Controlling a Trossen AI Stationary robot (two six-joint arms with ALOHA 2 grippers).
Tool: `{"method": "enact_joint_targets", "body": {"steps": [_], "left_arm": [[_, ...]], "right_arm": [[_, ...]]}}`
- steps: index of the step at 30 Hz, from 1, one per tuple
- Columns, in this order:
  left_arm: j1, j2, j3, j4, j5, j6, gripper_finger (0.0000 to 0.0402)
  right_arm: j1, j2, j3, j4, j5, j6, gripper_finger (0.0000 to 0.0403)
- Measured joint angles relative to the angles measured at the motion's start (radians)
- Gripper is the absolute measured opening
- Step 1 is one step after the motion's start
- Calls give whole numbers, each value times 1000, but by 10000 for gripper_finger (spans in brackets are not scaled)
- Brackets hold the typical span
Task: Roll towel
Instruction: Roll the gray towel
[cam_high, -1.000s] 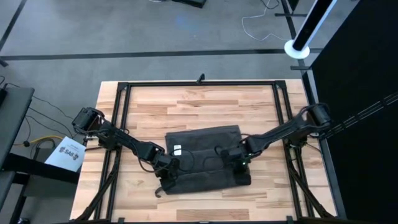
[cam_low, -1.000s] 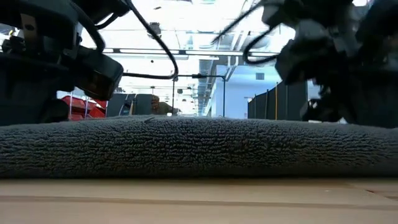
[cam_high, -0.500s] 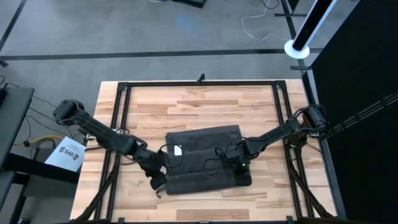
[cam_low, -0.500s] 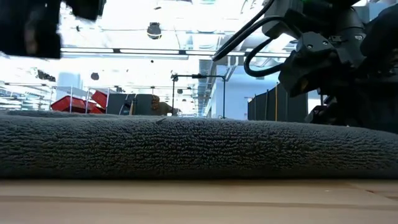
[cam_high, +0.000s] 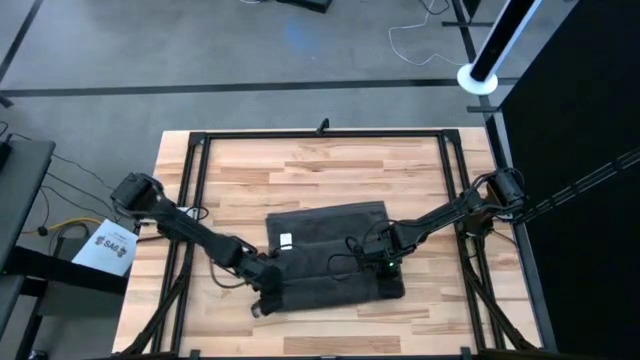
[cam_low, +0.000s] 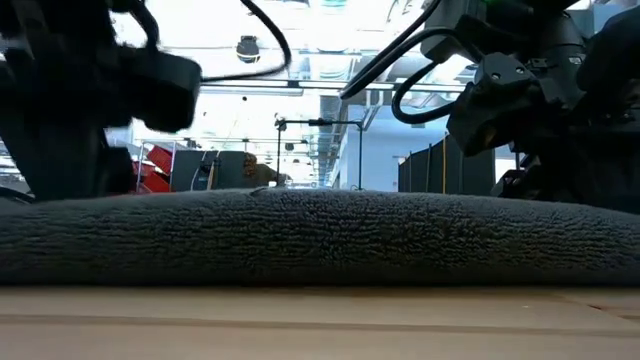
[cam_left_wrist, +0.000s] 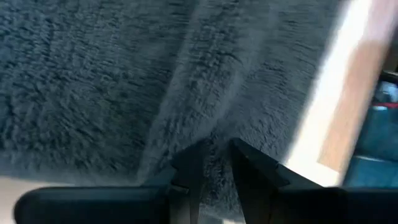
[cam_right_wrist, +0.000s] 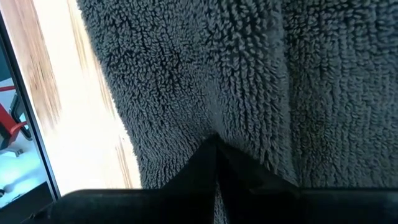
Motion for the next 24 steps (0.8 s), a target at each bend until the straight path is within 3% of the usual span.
{"method": "enact_joint_targets", "body": {"steps": [7, 13, 18, 24], "left_arm": [[8, 4, 4, -30, 7, 36, 68], [9, -38, 11, -86, 51, 17, 68], [9, -99, 28, -152, 51, -23, 68], [11, -120, 40, -126, -13, 18, 68]], "right_arm": [[39, -36, -5, -108, 91, 0, 0], [50, -57, -11, -128, 82, 6, 0], [45, -166, -16, -144, 66, 8, 0], [-3, -237, -70, -115, 68, 19, 0]]}}
